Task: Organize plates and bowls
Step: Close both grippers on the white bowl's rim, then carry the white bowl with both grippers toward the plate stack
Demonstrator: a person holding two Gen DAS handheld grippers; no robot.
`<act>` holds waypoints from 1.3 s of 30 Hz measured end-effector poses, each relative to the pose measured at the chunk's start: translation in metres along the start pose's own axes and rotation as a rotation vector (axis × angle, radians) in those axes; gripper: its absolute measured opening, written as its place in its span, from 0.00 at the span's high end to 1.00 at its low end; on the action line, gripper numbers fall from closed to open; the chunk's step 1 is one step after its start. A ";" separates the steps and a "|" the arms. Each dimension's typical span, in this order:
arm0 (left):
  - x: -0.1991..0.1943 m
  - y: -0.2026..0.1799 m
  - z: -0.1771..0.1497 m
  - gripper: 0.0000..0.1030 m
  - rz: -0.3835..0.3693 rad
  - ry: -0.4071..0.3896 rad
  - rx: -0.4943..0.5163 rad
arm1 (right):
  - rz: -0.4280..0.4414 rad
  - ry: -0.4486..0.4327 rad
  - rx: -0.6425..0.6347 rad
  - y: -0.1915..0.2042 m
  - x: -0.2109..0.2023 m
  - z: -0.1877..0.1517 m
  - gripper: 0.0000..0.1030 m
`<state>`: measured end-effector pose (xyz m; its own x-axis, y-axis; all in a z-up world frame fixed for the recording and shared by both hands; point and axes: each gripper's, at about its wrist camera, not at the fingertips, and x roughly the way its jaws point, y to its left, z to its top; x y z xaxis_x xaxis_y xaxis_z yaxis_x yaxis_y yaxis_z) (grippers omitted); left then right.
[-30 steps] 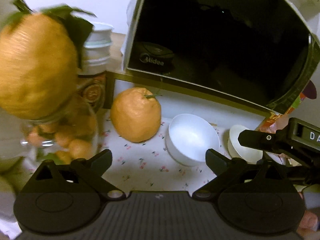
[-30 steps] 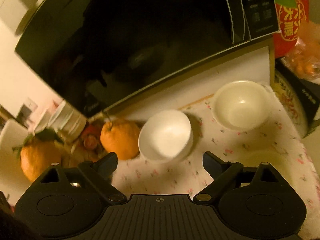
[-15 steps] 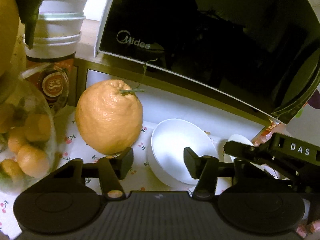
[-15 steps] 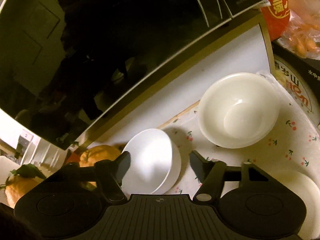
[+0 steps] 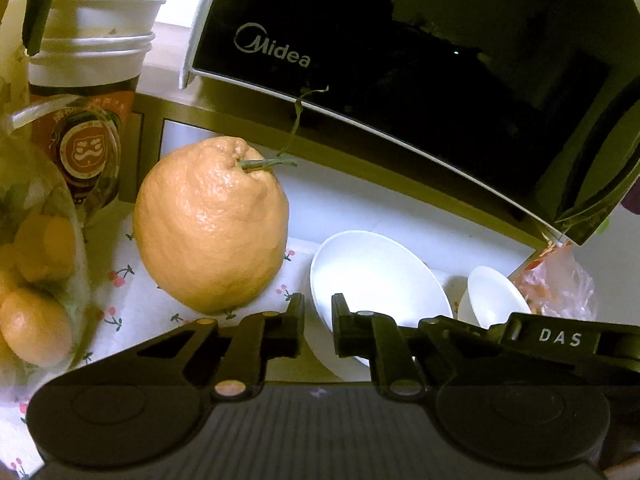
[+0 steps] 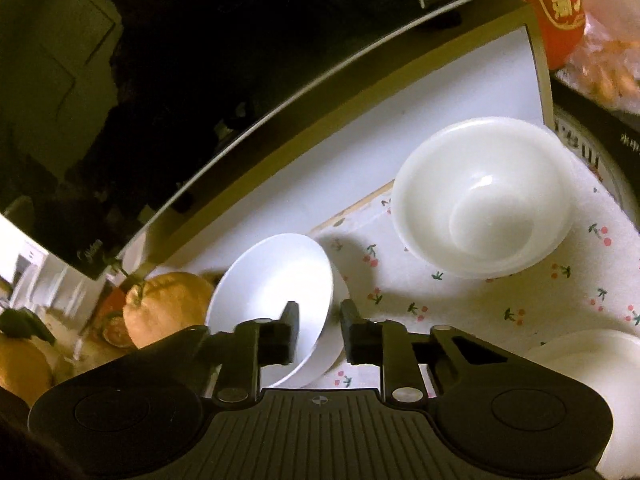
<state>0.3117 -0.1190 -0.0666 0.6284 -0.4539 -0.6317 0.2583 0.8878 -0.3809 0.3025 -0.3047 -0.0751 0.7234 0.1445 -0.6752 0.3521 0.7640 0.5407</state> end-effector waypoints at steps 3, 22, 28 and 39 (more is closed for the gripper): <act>-0.003 0.000 0.000 0.89 0.002 0.003 -0.001 | 0.000 -0.005 -0.009 0.002 -0.003 0.000 0.85; -0.064 0.008 -0.009 0.89 -0.002 0.029 0.025 | -0.017 0.062 -0.092 0.040 -0.053 -0.013 0.85; -0.084 0.014 -0.026 0.89 -0.009 0.075 0.028 | -0.022 0.081 -0.118 0.049 -0.078 -0.026 0.85; -0.112 0.024 -0.047 0.89 -0.021 0.131 0.011 | -0.034 0.089 -0.152 0.055 -0.104 -0.060 0.85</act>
<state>0.2131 -0.0505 -0.0374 0.5215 -0.4780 -0.7068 0.2787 0.8783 -0.3884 0.2106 -0.2398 -0.0053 0.6550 0.1666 -0.7371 0.2771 0.8545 0.4393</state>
